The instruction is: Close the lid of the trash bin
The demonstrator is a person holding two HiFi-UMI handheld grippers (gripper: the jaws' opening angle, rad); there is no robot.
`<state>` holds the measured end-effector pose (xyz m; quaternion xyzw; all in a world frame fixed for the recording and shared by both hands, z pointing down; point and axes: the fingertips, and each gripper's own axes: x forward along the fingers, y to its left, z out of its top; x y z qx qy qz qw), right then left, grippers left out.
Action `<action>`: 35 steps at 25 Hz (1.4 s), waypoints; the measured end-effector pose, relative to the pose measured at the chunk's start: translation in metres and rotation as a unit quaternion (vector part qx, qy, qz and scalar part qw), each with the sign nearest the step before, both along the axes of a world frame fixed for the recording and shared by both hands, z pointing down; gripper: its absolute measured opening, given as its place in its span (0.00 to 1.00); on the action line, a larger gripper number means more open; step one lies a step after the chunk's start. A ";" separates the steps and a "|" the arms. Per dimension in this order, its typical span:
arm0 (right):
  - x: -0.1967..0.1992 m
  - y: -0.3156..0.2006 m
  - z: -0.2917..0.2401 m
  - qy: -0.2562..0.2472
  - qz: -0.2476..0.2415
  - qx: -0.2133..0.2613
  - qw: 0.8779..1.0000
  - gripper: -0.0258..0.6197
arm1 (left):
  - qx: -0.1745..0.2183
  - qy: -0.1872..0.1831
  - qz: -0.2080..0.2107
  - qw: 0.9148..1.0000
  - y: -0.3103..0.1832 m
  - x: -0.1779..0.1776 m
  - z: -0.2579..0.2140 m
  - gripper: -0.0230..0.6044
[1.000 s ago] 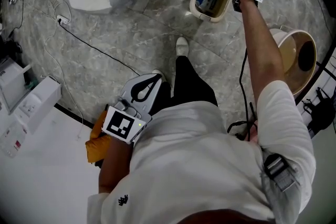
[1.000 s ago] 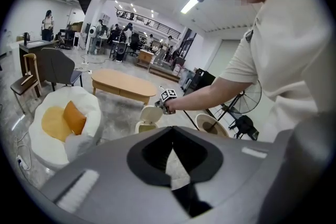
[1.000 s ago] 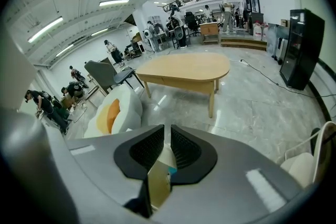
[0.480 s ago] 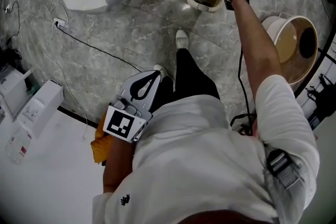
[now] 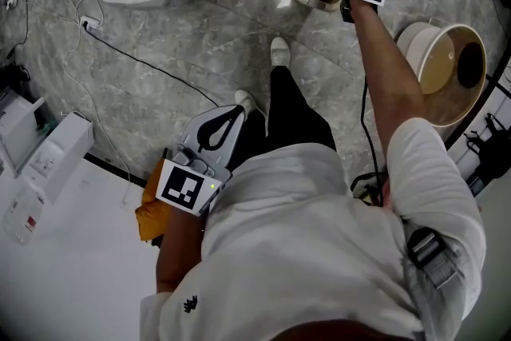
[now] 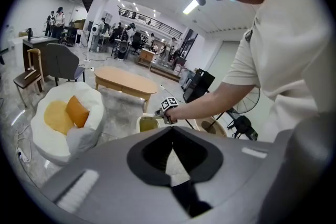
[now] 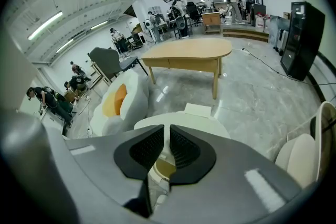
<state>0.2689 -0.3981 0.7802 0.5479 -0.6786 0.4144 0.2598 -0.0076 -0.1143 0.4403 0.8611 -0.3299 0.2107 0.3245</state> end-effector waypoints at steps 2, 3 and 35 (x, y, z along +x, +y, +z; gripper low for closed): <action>-0.004 0.008 0.005 0.002 -0.001 -0.006 1.000 0.09 | -0.001 0.001 -0.004 1.000 0.002 -0.004 0.001 0.12; -0.006 0.012 0.007 0.003 -0.001 -0.009 1.000 0.09 | -0.001 0.001 -0.005 1.000 0.003 -0.006 0.001 0.12; -0.034 0.081 0.107 0.019 -0.054 -0.091 0.994 0.09 | -0.049 -0.003 -0.037 0.998 0.015 -0.015 0.044 0.12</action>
